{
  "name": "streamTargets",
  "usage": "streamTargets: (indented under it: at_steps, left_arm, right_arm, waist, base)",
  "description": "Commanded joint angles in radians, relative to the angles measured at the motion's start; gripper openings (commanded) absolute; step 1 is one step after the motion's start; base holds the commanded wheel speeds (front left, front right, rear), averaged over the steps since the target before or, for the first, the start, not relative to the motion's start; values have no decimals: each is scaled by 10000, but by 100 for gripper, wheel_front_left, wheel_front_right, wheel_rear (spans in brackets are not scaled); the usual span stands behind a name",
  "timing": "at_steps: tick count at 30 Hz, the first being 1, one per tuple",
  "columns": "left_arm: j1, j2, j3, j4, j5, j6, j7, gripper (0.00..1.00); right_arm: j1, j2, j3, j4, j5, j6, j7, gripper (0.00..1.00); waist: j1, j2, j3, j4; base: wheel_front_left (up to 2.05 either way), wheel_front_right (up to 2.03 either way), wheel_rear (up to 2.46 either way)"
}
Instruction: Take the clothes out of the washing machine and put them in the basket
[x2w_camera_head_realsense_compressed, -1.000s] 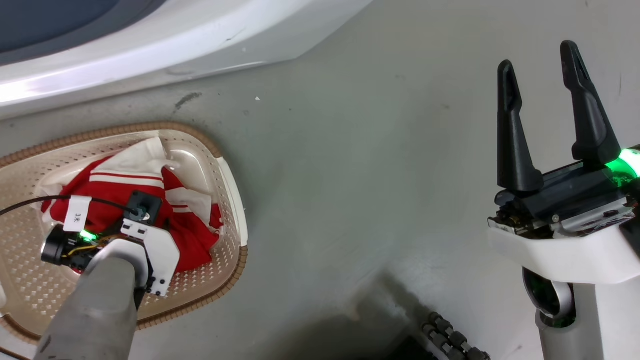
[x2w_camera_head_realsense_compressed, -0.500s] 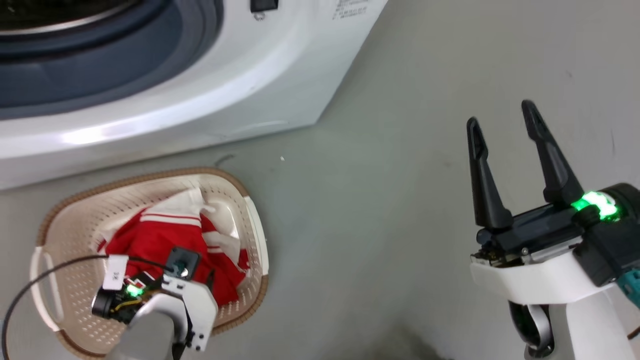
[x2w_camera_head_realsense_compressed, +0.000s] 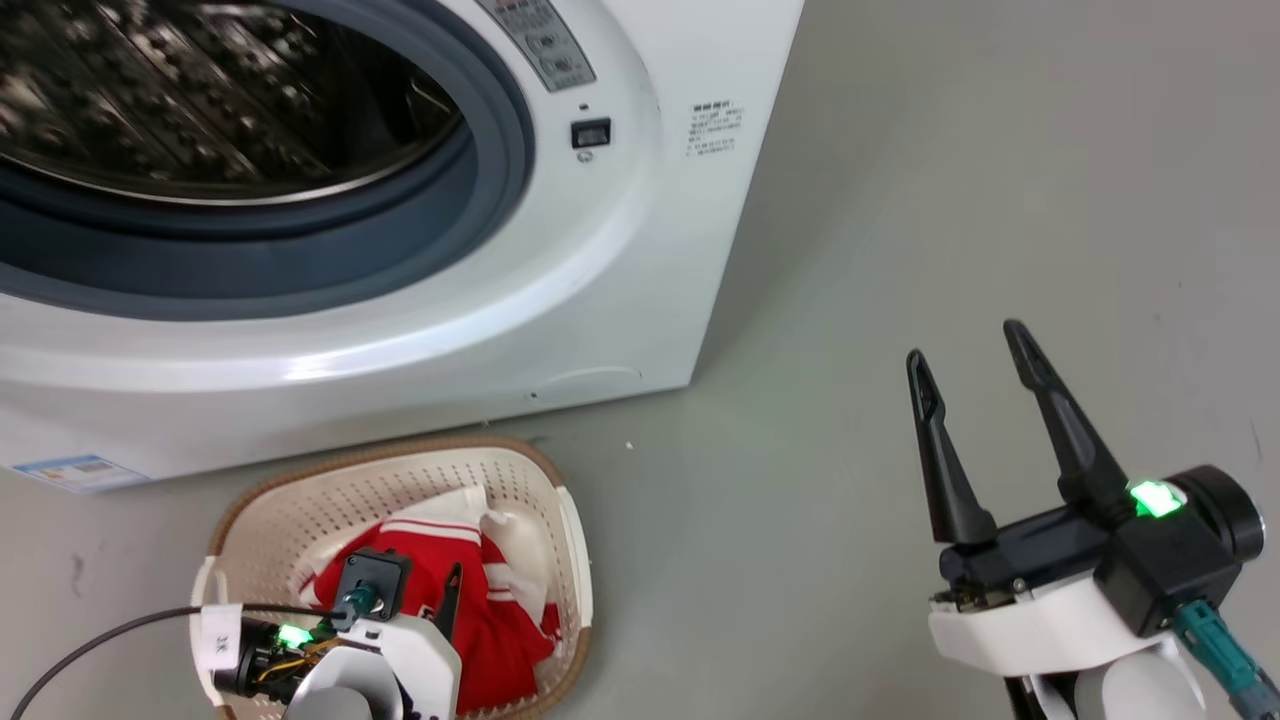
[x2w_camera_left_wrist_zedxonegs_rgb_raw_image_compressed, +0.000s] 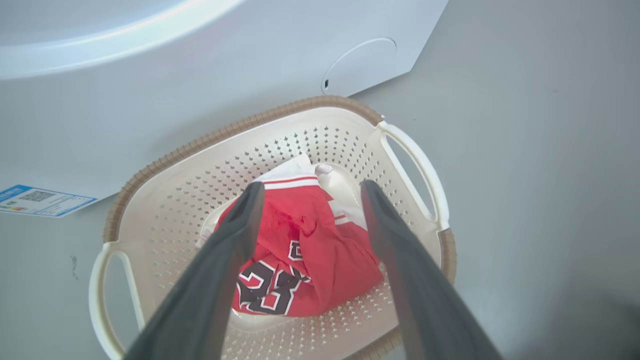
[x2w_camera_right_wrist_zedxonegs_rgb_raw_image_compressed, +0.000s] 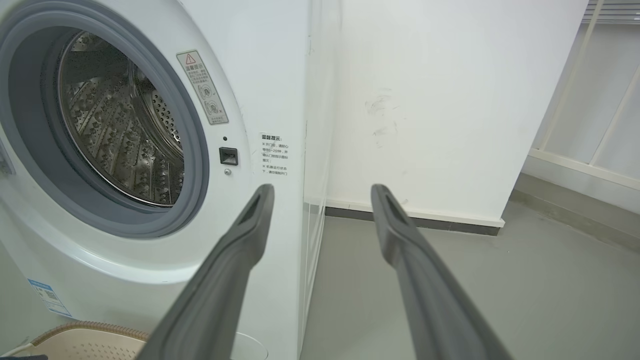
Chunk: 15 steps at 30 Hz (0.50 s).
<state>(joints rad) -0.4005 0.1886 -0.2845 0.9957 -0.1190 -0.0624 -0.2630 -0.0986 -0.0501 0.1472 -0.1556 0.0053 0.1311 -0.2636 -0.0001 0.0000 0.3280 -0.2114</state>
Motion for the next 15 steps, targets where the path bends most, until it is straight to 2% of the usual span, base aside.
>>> streamTargets:
  at_steps: [1, 6, 15]
  left_arm:
    - [460, 25, 184, -631, -91, 124, -23, 100]
    - [1152, -11, 585, -1833, -243, 322, -24, 100]
    - [2520, -233, 1595, -4875, -41, 918, -25, 100]
  right_arm:
    - [301, -2, 4, 77, -110, -7, -16, 100]
    - [646, -2, 22, 148, -207, -7, -16, 100]
    - [1141, -1, -84, 226, -289, -7, -16, 100]
  waist:
    - [1, 0, -704, 280]
    - [1, 0, -1182, 377]
    - [1, 0, -1877, 627]
  base:
    - [0, 0, 0]
    - [0, 0, 0]
    - [0, 0, 0]
